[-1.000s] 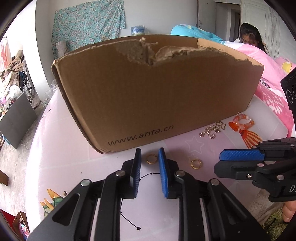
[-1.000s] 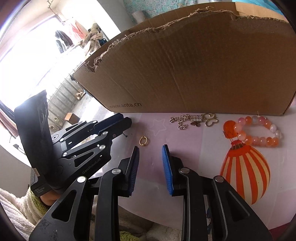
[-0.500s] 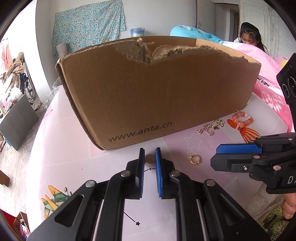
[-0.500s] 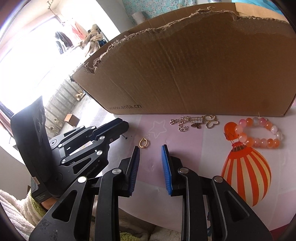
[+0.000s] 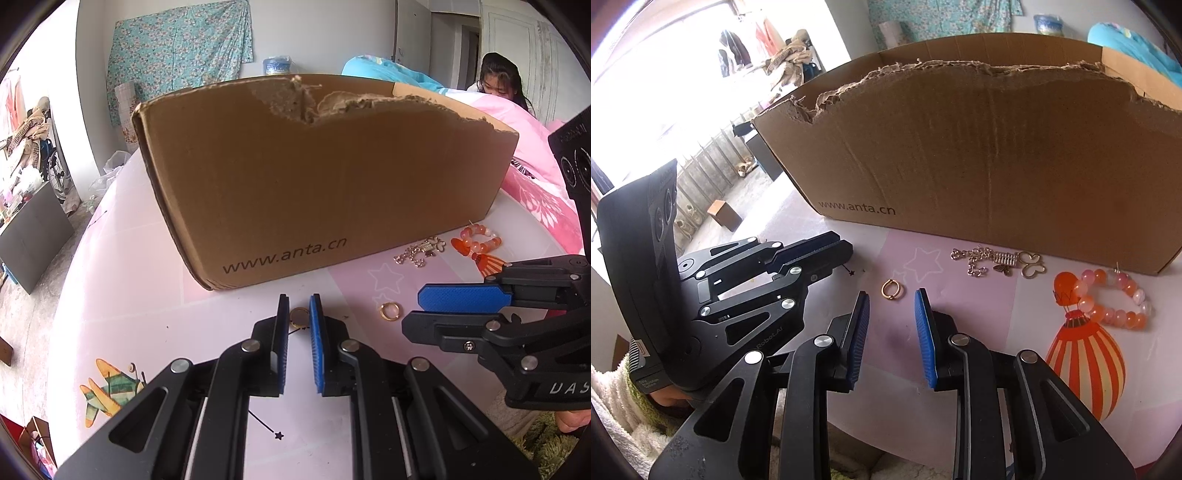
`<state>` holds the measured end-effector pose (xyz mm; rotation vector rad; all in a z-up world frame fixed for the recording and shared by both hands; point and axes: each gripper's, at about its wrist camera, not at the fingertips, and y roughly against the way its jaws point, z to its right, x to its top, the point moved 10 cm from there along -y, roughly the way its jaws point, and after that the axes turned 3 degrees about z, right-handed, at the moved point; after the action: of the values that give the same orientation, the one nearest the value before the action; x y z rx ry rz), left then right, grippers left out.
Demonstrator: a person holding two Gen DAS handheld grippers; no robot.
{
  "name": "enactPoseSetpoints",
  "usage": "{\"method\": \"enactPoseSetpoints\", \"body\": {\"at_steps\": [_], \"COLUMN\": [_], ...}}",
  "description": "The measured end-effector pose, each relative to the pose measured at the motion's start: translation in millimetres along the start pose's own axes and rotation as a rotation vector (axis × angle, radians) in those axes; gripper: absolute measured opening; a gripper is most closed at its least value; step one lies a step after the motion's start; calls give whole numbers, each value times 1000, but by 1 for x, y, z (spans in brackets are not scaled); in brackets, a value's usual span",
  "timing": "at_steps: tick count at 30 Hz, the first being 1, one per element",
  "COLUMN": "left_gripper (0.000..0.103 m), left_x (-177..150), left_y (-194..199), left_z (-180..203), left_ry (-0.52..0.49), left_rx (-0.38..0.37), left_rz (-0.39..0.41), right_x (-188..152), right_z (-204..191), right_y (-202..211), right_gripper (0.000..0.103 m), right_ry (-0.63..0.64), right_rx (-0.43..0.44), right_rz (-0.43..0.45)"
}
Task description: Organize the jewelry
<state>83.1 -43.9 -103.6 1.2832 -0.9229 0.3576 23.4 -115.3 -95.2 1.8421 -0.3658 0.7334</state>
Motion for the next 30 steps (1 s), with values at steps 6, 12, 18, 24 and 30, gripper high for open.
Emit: {"method": "enactPoseSetpoints", "body": {"at_steps": [6,12,18,24,30], "left_gripper": [10,10,10,10,10], "left_x": [-1,-1,-1,-1,-1], "left_y": [1,0,0,-1,-2], "left_z": [-2,-1,-3,-1,-2], "left_ry": [4,18,30,34,42], "left_rx": [3,9,15,13,13], "left_rz": [2,5,8,9,15], "right_x": [4,9,10,11,7], "right_z": [-9,-16,-11,-1,8], "right_y": [-10,-17,-17,-16,-8], "right_gripper": [26,18,1,0,0], "right_ry": [88,148,79,-11,-63], "right_rx": [-31,-67,-10,38,66], "right_rz": [10,23,17,8,12]}}
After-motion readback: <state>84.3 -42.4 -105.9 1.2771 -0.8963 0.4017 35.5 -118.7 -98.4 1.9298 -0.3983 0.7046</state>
